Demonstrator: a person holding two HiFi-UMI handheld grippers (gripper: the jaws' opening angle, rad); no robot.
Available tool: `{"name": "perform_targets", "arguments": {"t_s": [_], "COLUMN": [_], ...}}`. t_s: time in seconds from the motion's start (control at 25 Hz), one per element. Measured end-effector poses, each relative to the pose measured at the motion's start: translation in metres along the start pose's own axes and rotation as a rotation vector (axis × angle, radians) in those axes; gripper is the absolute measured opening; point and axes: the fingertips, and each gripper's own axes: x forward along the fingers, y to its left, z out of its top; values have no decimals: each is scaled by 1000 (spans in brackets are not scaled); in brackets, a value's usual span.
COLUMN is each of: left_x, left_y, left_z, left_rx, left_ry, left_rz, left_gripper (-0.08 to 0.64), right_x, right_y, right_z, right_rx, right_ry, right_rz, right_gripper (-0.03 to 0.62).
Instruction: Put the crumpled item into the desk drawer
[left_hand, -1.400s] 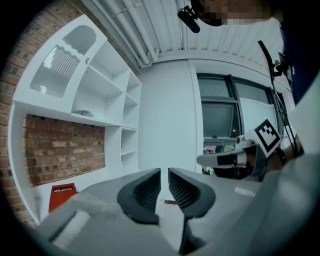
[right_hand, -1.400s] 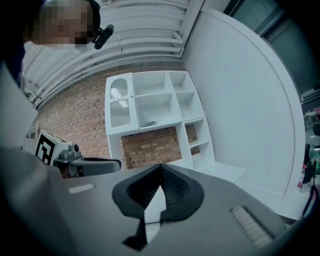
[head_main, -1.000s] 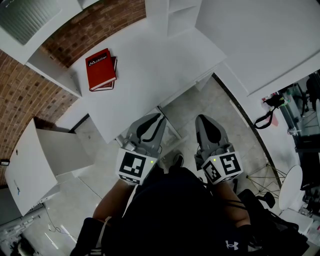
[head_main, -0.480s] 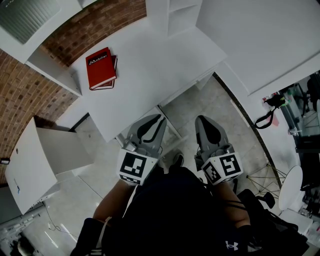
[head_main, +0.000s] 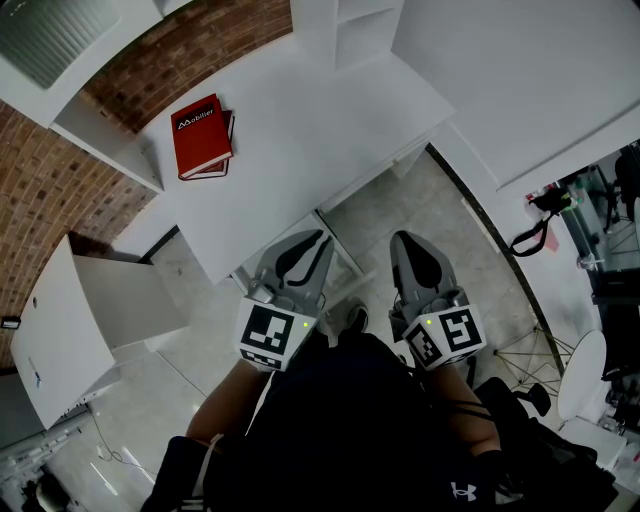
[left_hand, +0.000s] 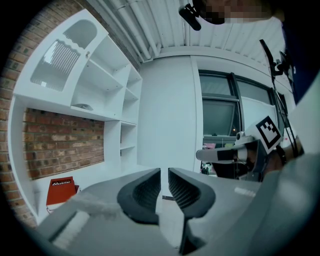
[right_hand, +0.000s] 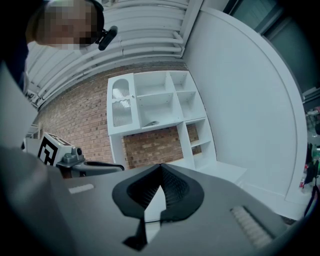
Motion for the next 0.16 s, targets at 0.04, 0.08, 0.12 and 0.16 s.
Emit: {"name": "perform_targets", "arguments": {"t_s": [0.04, 0.08, 0.12, 0.16], "left_x": [0, 0, 0, 0], "left_y": [0, 0, 0, 0], "left_z": [-1, -1, -2, -2], "left_rx": [1, 2, 2, 3], "left_ry": [1, 2, 2, 3], "left_rz": [-1, -2, -3, -4], "left_gripper": [52, 52, 52, 52], "right_x": [0, 0, 0, 0], "right_y": [0, 0, 1, 1], "right_z": [0, -1, -1, -1], "right_rx": [-1, -1, -2, -2], "right_ry": [0, 0, -1, -1], "right_rz": [0, 0, 0, -1], "right_gripper": [2, 2, 2, 2]}}
